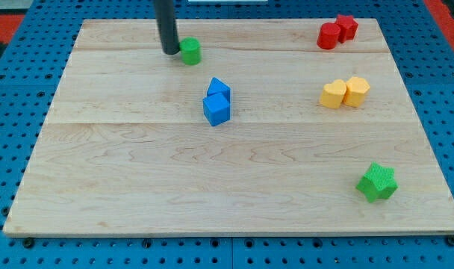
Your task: Place the green circle to the top center of the board
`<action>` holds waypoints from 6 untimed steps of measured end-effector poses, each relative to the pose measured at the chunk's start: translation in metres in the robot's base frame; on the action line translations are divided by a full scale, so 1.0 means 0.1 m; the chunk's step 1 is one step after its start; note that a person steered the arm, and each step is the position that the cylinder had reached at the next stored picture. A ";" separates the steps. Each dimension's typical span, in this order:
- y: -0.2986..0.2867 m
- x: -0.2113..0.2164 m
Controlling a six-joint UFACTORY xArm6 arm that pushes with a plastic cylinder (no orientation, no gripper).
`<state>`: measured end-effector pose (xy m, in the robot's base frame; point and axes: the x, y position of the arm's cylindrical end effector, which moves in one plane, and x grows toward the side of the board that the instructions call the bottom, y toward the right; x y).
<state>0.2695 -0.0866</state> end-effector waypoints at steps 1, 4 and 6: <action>-0.04 0.18; 0.29 0.20; 0.77 -0.20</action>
